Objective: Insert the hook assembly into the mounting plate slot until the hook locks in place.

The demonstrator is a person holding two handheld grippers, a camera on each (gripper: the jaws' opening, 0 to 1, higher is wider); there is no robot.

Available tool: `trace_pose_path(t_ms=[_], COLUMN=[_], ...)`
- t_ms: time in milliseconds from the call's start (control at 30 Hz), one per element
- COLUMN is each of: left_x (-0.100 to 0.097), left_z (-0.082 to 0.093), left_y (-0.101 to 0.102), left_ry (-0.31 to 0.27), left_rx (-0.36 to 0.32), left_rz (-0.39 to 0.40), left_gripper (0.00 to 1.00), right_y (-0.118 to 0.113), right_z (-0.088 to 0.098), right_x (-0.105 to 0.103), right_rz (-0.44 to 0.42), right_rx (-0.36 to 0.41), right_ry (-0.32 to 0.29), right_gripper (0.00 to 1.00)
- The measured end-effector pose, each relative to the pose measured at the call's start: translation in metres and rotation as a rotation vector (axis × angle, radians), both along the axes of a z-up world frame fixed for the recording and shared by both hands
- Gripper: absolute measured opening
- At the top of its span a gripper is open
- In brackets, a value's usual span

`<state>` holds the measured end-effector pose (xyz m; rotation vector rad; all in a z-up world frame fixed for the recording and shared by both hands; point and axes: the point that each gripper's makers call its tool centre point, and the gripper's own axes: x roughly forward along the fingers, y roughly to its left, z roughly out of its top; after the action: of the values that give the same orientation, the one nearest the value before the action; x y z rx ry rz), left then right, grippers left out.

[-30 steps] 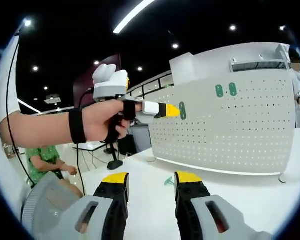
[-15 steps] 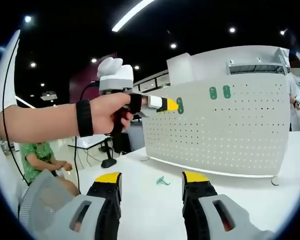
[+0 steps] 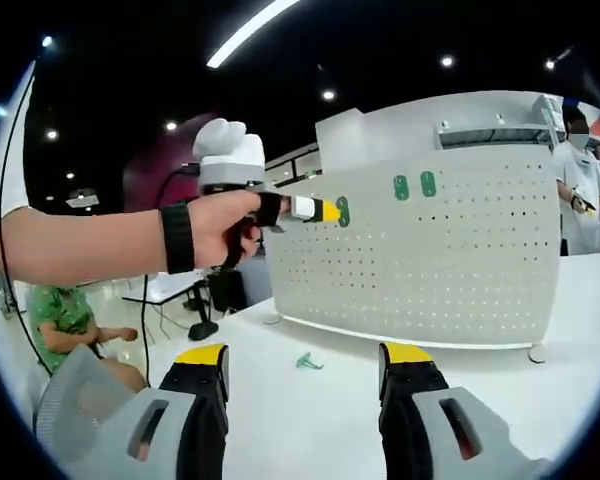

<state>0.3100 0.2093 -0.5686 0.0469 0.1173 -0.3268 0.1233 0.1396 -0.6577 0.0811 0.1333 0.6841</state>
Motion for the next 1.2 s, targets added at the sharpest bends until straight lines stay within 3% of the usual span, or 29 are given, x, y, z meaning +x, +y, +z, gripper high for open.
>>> trace_pose_path(t_ms=[167, 300, 1200], left_x=[0.009, 0.014, 0.058], left_z=[0.006, 0.011, 0.025], left_y=[-0.004, -0.011, -0.020], left_ry=[-0.007, -0.030, -0.055], left_rx=[0.000, 0.047, 0.053], left_rz=[0.014, 0.010, 0.092], left_gripper=[0.02, 0.02, 0.02], right_y=[-0.004, -0.008, -0.030], right_z=[-0.002, -0.002, -0.015], right_x=[0.000, -0.001, -0.002], right_rz=[-0.003, -0.007, -0.045], right_rx=[-0.006, -0.007, -0.037], right_ry=[0.009, 0.012, 0.049], right_gripper=[0.61, 0.61, 0.59])
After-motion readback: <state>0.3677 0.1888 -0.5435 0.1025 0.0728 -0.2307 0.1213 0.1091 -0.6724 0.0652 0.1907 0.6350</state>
